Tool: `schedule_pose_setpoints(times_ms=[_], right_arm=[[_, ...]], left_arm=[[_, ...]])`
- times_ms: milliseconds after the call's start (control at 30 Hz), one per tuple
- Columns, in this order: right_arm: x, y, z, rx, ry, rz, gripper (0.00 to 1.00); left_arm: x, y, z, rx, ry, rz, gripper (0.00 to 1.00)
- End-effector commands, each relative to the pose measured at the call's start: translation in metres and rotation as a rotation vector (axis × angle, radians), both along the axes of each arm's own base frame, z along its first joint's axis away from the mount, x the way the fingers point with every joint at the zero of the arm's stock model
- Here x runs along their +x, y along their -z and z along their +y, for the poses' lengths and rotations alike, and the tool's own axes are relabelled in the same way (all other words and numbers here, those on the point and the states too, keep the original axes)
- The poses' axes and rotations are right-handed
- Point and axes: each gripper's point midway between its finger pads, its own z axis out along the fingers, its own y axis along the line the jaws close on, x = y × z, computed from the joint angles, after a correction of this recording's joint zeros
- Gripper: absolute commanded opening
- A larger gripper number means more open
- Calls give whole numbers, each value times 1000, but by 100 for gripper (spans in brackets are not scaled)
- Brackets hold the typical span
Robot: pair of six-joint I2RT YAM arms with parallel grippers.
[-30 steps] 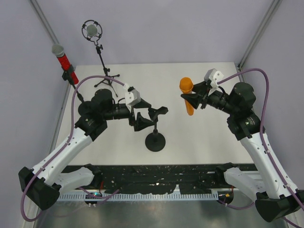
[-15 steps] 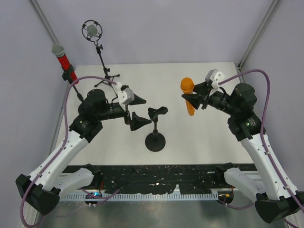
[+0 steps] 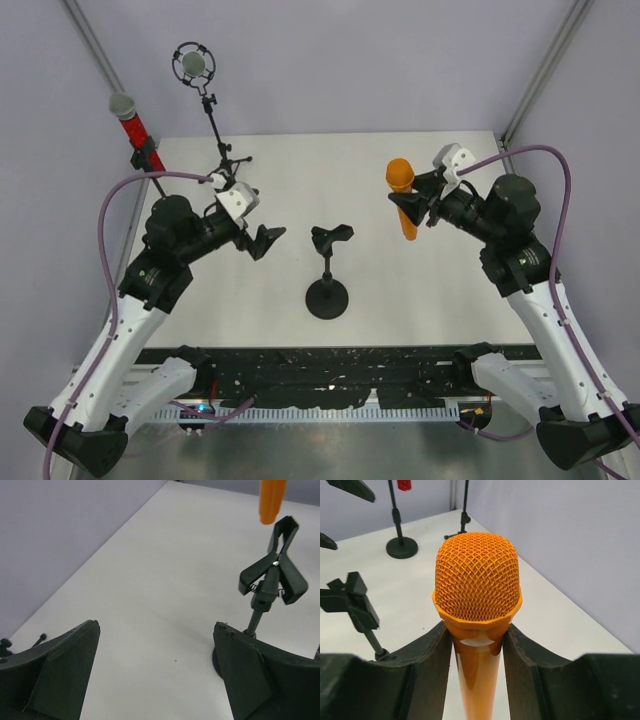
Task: Remove the microphone from the stand
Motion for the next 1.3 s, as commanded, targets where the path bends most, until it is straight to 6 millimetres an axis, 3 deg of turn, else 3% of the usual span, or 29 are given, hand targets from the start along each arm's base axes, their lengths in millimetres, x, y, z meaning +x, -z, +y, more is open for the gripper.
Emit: schedule_pose_setpoints(times_ms=[0, 300, 567, 767, 1033, 1067, 1100, 1133, 1167, 1267], right_arm=[[21, -24, -23, -32, 160, -61, 5], [78, 8, -64, -126, 427, 45, 5], [121, 40, -102, -212, 595, 126, 6], [150, 79, -121, -336, 645, 203, 5], [198, 158, -137, -501, 665, 351, 6], [205, 158, -139, -504, 670, 348, 6], [211, 170, -140, -524, 663, 368, 5], [218, 169, -150, -536, 708, 367, 5], [224, 183, -152, -549, 708, 394, 5], [243, 185, -157, -541, 722, 400, 5]], left_arm=[[18, 0, 38, 138, -199, -71, 100], [11, 52, 71, 264, -272, -16, 100], [2, 97, 90, 262, -351, 41, 100], [-8, 100, 97, 223, -379, 50, 100], [-17, 115, 89, 239, -297, 87, 100], [-18, 115, 89, 237, -292, 91, 100], [-18, 116, 89, 235, -288, 93, 100], [-18, 115, 89, 231, -287, 95, 100], [-18, 116, 89, 230, -287, 102, 100], [-18, 118, 89, 226, -281, 113, 100]])
